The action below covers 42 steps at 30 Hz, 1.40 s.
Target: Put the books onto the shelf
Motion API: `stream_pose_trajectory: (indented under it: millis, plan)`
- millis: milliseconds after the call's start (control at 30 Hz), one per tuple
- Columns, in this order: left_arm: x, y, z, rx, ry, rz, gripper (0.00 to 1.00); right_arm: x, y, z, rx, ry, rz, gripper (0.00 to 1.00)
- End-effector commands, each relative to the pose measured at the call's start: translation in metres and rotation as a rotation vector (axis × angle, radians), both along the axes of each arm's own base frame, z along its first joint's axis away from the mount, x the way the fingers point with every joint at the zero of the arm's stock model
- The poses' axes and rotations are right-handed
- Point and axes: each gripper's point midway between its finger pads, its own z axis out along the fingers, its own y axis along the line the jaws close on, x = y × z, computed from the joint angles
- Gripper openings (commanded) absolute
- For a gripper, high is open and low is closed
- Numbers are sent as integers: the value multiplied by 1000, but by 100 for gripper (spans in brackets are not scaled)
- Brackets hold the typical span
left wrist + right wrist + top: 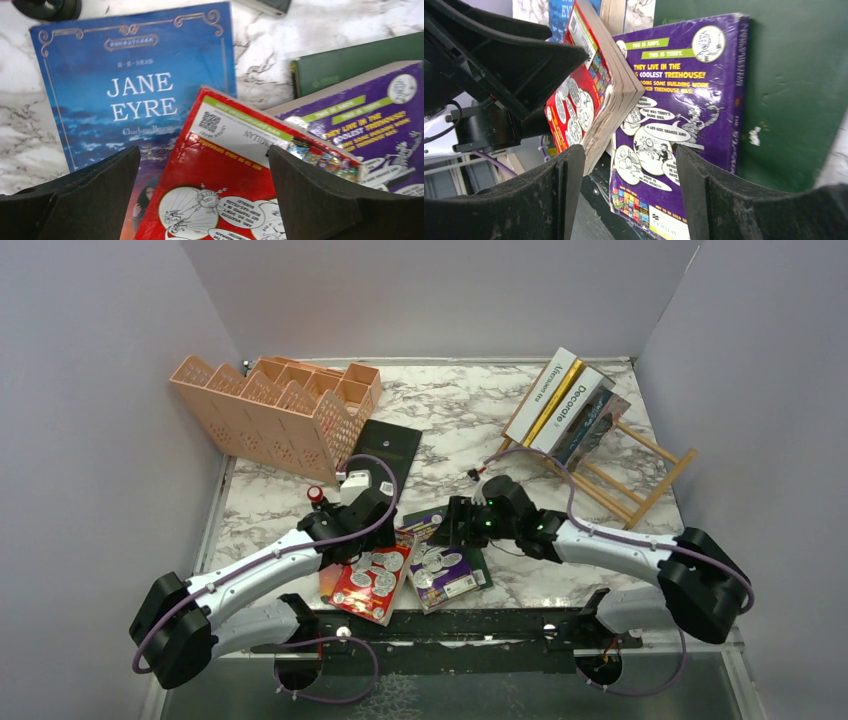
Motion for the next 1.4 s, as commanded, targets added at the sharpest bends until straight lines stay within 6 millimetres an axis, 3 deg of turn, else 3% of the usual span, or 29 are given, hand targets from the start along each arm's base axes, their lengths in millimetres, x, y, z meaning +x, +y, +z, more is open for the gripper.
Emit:
stream_pose_trajectory:
  millis: [0,333,433,533,700,733,933,1067,1267,1367]
  plan:
    - [-3,9,-6,-24,9,87,99,-6,37,9,109,22,70,71]
    - [-10,-3,-17,-77,49,30,96,-6,72,-34,54,106,49,58]
    - [-10,-14,-12,-124,47,-3,93,-1,78,-40,66,108,27,47]
    - [-7,-22,-1,-156,30,-33,92,9,76,-43,54,85,-26,28]
    - [3,-27,19,-175,-25,-47,93,27,62,-31,27,0,-126,2]
    - [4,-28,23,-178,-34,-48,93,30,59,-25,25,-23,-140,1]
    - [9,-33,41,-209,-73,-65,96,44,36,-7,-45,-140,-203,1]
    - [6,-41,42,-234,-62,-107,97,46,6,-14,-134,-164,-274,1]
    - [-1,-64,31,-302,-22,-212,97,39,-52,-40,-293,-144,-419,1]
    - [5,-46,19,-222,-23,-130,97,31,-50,-37,-262,-142,-377,1]
